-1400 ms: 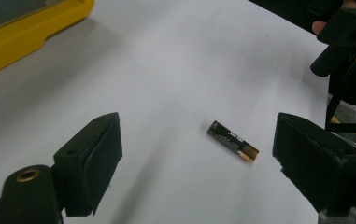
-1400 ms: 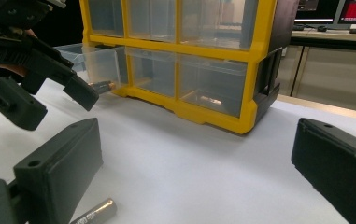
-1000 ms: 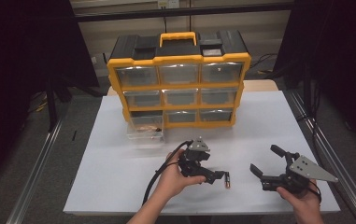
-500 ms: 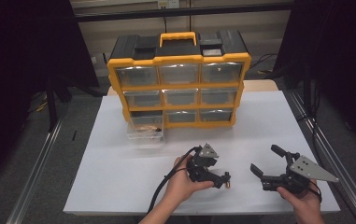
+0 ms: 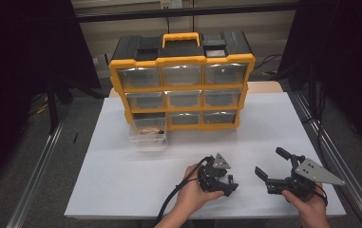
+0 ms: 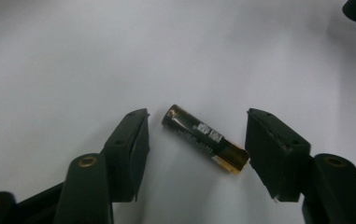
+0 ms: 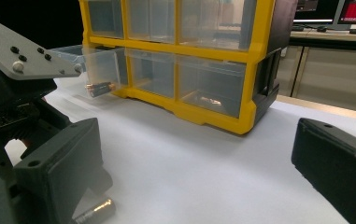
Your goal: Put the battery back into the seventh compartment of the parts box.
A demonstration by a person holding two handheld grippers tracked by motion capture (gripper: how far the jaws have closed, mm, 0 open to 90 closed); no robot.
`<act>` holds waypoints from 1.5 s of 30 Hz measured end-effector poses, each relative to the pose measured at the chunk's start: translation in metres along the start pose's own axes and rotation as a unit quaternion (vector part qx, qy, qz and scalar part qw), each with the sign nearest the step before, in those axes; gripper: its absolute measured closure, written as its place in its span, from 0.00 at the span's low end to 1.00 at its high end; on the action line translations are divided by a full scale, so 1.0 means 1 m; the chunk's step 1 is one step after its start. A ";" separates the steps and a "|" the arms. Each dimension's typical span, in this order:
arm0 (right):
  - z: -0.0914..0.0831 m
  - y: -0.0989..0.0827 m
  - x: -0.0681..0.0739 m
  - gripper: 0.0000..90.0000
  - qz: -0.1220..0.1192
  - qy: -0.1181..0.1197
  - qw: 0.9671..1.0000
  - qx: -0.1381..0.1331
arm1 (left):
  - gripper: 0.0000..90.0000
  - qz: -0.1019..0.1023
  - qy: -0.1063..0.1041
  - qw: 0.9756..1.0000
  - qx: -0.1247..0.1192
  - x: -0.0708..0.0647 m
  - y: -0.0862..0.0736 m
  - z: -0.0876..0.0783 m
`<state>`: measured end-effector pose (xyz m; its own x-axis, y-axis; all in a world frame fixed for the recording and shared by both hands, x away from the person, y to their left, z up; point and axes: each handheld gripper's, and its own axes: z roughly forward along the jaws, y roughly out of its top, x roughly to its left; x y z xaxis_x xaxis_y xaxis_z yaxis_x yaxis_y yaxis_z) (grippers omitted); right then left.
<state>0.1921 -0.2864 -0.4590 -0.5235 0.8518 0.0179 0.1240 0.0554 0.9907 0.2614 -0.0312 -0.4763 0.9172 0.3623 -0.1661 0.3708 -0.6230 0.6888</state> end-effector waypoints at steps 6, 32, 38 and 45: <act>0.000 0.000 0.000 0.02 0.000 0.000 1.000 -0.001 | 0.67 0.003 0.019 1.000 -0.004 0.003 -0.003 -0.001; 0.001 0.000 0.000 0.02 -0.001 0.001 1.000 0.000 | 0.86 -0.083 0.015 0.996 -0.041 0.054 0.007 -0.086; 0.001 0.000 0.000 0.02 -0.002 0.000 1.000 0.001 | 0.86 -0.096 0.034 0.994 -0.043 0.069 0.012 -0.110; 0.001 0.000 0.000 0.02 -0.002 0.000 1.000 -0.001 | 0.86 -0.116 0.046 0.990 -0.068 0.082 0.014 -0.132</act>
<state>0.1933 -0.2858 -0.4595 -0.5246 0.8512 0.0142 0.1211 0.0581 0.9909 0.3227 0.0807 -0.3871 0.7894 0.5511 -0.2702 0.5419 -0.4190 0.7286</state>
